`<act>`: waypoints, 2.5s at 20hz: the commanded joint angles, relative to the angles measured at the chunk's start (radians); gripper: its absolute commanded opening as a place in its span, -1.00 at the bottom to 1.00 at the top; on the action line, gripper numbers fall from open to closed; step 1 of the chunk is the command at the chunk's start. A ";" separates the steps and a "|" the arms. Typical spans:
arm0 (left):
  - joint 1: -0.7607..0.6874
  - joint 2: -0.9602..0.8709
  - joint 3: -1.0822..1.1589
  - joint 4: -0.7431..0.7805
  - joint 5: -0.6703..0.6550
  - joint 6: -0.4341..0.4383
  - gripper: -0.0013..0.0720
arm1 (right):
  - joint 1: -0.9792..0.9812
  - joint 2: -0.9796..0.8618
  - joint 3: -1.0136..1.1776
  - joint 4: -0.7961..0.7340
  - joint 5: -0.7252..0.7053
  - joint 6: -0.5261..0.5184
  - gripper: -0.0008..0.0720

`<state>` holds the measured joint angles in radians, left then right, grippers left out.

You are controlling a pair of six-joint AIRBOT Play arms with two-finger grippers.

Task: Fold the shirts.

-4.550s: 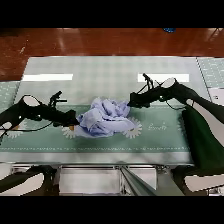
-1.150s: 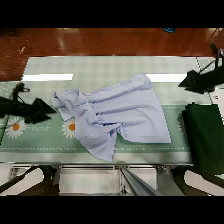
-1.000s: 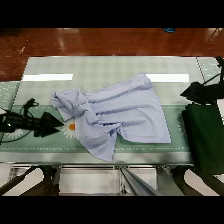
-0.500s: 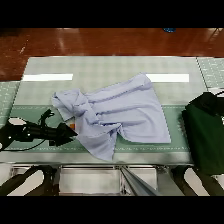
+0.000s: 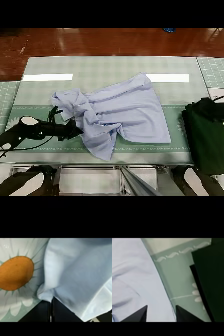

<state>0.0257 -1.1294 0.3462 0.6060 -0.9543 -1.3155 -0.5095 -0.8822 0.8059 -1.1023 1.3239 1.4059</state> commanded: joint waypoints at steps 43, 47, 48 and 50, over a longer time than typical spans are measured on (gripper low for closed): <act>0.444 0.249 1.674 0.308 -0.225 -0.127 -0.92 | 0.301 -0.124 1.336 0.167 0.094 0.011 -0.92; 0.347 0.411 1.671 0.650 -0.292 -0.188 -0.92 | 0.301 0.047 1.292 -0.037 0.151 0.061 -0.92; 0.277 0.447 1.671 0.763 -0.327 -0.202 -0.92 | 0.301 0.091 1.260 -0.057 0.158 0.068 -0.92; 0.097 0.512 1.653 0.953 -0.385 -0.227 -0.92 | 0.301 0.153 1.198 -0.059 0.208 0.079 -0.92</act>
<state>0.2874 -0.7105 1.9957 1.2373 -1.2587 -1.4948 -0.2096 -0.8257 2.0556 -1.0786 1.4708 1.4559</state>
